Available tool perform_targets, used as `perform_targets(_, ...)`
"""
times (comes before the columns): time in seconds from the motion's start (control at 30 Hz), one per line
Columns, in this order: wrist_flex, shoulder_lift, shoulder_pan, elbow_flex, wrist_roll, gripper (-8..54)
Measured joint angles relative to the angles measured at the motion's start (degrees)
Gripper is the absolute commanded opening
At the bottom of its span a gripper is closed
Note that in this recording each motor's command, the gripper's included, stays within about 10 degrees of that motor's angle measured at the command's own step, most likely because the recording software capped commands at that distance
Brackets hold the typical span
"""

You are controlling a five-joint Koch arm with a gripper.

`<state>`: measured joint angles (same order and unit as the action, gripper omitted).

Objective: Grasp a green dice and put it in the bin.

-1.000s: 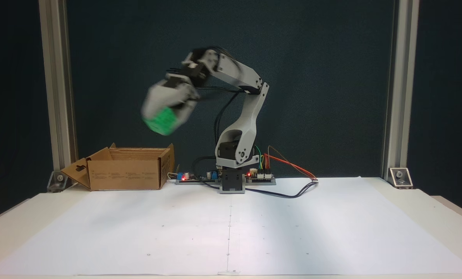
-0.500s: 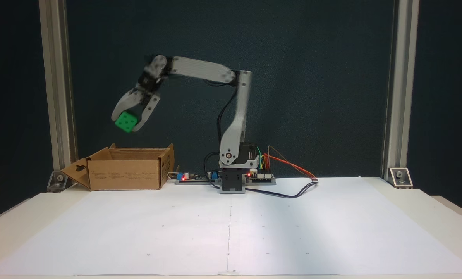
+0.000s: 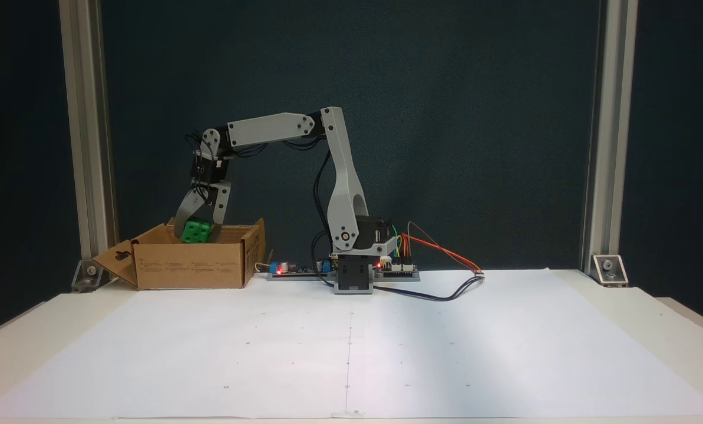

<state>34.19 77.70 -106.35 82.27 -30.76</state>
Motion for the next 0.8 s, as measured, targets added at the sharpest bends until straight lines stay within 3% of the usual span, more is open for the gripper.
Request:
perform_targets(0.07, -0.3, 0.0, 0.2, 0.0, -0.1, 13.4)
perform_targets(0.1, -0.5, 0.0, 0.3, 0.0, -0.2, 21.3)
perform_targets(0.2, -1.1, 0.0, 0.4, 0.0, -0.2, 34.6)
perform_targets(0.47, -3.8, 6.2, 0.8, -1.1, 0.6, 34.8)
perform_targets(0.63, -3.9, 13.0, 7.5, -10.5, 11.0, 34.9)
perform_targets(0.8, -3.8, 19.0, 23.9, -10.7, 22.9, 43.8)
